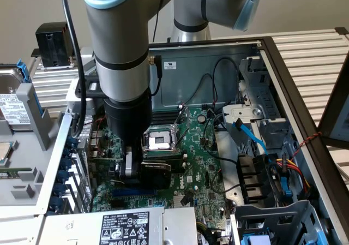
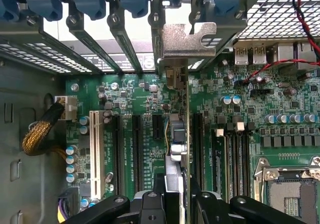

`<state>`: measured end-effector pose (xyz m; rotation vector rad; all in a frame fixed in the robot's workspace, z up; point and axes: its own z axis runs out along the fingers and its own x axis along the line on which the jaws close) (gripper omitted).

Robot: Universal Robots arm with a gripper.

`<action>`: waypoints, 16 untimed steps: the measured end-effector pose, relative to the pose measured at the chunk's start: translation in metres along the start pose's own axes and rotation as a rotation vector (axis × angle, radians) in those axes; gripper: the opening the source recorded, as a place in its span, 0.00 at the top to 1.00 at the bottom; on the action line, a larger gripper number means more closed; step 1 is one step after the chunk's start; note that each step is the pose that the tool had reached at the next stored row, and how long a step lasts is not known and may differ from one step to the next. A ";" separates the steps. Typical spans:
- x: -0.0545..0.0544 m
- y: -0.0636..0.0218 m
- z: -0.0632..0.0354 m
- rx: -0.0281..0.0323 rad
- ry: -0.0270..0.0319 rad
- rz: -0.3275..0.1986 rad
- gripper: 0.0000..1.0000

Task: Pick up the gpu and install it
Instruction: 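Insert the gpu into the slot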

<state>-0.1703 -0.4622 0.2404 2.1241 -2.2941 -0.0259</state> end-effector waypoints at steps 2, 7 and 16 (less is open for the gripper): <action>0.000 0.0001 0.0001 0.0111 -0.0009 0.000 0.72; 0.000 0.0018 -0.0001 0.0121 0.0001 0.000 0.72; 0.000 0.0058 0.0003 0.0133 0.0009 0.000 0.72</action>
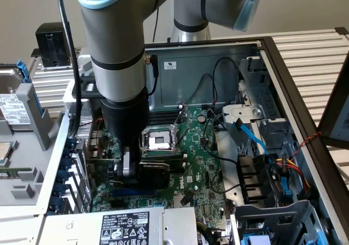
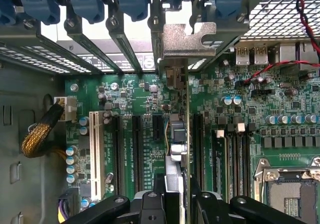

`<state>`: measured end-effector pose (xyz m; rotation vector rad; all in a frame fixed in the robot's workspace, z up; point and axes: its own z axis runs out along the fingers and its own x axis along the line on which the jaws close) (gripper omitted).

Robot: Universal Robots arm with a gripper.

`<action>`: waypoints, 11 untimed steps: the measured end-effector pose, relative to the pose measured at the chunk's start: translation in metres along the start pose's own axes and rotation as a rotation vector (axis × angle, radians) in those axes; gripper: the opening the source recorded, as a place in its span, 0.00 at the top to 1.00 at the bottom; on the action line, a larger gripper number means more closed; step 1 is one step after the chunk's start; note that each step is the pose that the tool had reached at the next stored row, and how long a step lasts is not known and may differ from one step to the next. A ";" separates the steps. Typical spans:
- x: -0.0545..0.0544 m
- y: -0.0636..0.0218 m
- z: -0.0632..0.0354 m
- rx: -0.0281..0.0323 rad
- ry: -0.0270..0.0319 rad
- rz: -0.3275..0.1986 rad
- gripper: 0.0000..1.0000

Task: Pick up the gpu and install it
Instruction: 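Insert the gpu into the slot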

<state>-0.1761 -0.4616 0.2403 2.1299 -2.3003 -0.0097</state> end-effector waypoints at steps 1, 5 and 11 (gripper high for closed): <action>0.000 0.0006 0.0000 0.0007 0.0000 0.000 0.72; 0.000 0.0013 0.0003 0.0046 0.0001 0.000 0.72; 0.000 0.0036 0.0012 0.0108 0.0000 0.001 0.72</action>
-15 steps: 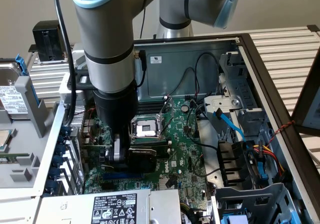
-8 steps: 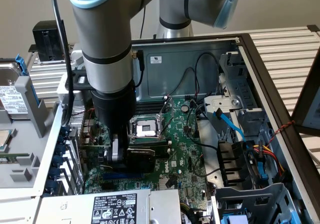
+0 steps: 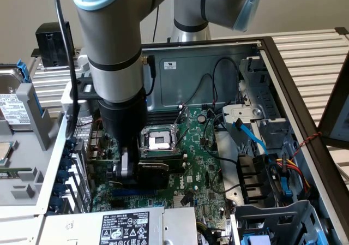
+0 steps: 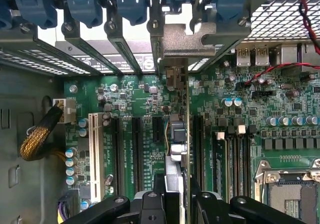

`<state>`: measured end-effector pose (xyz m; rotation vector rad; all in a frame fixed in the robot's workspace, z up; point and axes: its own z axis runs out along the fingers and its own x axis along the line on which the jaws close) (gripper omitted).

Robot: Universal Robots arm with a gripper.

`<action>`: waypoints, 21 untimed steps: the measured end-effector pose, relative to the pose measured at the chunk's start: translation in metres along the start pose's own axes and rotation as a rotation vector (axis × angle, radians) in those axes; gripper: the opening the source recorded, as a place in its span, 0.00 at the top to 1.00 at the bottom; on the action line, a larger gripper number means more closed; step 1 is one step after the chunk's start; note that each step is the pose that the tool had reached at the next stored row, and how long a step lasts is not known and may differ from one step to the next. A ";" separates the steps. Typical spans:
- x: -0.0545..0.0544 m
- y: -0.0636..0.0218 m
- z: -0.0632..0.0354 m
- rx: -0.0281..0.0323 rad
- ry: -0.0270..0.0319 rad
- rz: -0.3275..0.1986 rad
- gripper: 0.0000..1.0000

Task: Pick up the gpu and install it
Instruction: 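Insert the gpu into the slot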

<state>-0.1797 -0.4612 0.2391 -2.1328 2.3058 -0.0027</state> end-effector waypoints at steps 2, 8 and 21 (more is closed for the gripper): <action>0.000 0.0007 0.0004 0.0017 -0.0002 0.000 0.72; 0.000 0.0010 0.0007 0.0051 -0.0004 0.001 0.72; 0.000 0.0010 0.0013 0.0093 -0.0006 0.001 0.72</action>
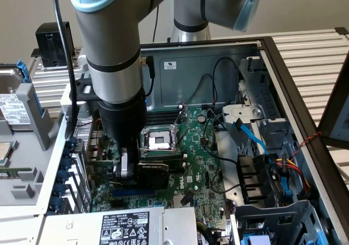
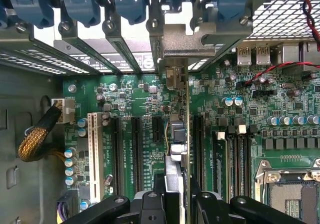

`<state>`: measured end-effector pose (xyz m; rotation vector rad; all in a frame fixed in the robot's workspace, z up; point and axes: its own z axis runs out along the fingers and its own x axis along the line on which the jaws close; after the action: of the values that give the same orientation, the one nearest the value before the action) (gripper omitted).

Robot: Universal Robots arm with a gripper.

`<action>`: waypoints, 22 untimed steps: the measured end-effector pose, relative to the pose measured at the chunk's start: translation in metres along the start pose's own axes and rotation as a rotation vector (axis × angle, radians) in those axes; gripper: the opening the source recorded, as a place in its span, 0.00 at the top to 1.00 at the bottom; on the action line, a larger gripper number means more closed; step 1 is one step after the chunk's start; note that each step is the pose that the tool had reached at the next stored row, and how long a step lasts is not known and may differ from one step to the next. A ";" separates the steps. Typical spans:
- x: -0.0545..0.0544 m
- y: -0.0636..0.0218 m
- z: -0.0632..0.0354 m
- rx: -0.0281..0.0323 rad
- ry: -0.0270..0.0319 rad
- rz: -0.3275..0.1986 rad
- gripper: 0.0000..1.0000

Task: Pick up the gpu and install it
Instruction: 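Insert the gpu into the slot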

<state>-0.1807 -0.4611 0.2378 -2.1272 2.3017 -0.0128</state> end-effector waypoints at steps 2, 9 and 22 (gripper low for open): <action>0.000 0.0000 0.0000 0.0001 -0.0001 0.000 0.72; 0.000 0.0002 0.0001 0.0003 0.0001 0.000 0.72; -0.001 0.0035 -0.0001 0.0168 0.0061 0.000 0.72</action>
<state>-0.1842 -0.4600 0.2379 -2.1223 2.2965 -0.0386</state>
